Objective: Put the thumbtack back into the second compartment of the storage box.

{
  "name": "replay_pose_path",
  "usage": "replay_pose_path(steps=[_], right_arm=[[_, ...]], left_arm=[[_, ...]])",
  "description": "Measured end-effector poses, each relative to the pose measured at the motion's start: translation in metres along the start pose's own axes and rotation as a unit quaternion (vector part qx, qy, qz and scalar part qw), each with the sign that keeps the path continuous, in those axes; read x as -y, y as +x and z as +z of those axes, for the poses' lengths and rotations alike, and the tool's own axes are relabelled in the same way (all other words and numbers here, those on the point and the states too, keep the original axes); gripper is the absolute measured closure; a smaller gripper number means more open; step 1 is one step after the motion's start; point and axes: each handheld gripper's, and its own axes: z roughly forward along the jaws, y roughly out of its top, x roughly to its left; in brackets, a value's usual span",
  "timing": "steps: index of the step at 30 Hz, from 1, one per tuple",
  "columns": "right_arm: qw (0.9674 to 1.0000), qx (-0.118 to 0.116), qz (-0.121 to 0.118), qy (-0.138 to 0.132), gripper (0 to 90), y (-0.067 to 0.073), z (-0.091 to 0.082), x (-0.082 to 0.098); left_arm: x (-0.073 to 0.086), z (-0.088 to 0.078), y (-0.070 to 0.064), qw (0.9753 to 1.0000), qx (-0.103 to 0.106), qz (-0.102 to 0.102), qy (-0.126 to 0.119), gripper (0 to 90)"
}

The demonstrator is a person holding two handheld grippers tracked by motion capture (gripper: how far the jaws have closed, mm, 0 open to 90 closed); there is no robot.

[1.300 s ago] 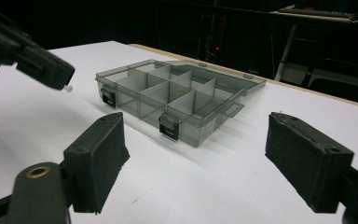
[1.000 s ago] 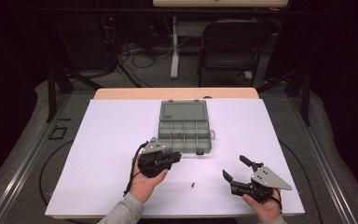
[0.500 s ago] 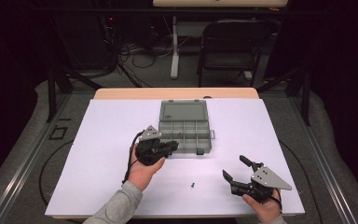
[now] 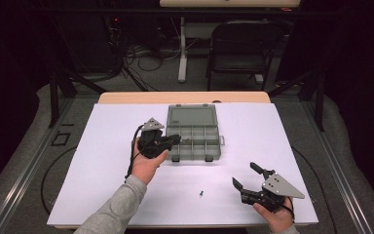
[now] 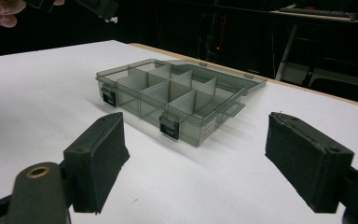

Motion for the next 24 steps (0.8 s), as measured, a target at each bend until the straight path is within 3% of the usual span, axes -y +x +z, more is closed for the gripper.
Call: replay_pose_path(steps=[4,14,24], right_arm=[[1.0000,0.000,0.000,-0.001,19.7,0.000,0.000,0.000],[1.0000,0.000,-0.001,0.000,19.7,0.000,0.000,0.000],[1.0000,-0.001,-0.001,0.001,19.7,-0.001,0.000,0.000]], left_arm=[[-0.003,0.003,0.005,0.9999,-0.006,-0.012,-0.002,83.6],[-0.013,0.019,0.012,0.9995,-0.028,-0.015,0.005,83.6],[-0.013,0.036,0.020,0.9986,-0.046,-0.021,0.018,83.5]])
